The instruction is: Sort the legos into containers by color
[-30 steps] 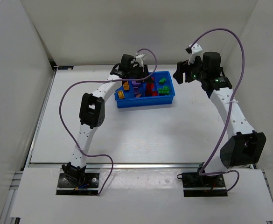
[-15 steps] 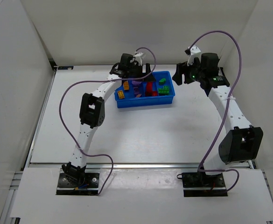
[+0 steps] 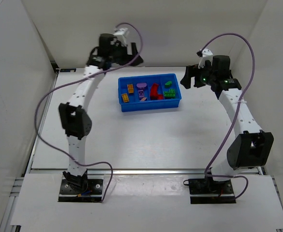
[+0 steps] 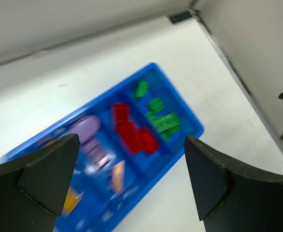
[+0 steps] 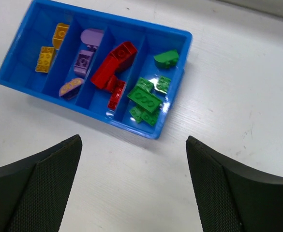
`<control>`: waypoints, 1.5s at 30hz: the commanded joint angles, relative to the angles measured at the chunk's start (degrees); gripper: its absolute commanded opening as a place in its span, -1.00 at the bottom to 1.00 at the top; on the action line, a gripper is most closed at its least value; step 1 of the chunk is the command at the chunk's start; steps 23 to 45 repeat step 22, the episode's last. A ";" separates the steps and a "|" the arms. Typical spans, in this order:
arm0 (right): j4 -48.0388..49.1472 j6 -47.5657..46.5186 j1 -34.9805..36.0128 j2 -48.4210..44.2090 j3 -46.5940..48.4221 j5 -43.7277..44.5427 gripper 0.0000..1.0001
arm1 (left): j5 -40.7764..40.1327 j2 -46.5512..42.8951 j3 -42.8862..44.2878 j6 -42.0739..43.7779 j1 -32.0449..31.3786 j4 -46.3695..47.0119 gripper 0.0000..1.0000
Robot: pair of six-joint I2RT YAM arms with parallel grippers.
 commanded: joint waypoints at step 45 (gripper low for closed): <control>-16.76 -16.66 -22.91 -4.07 -9.27 -18.97 0.98 | -21.28 -47.27 -60.94 13.78 27.07 -12.52 0.99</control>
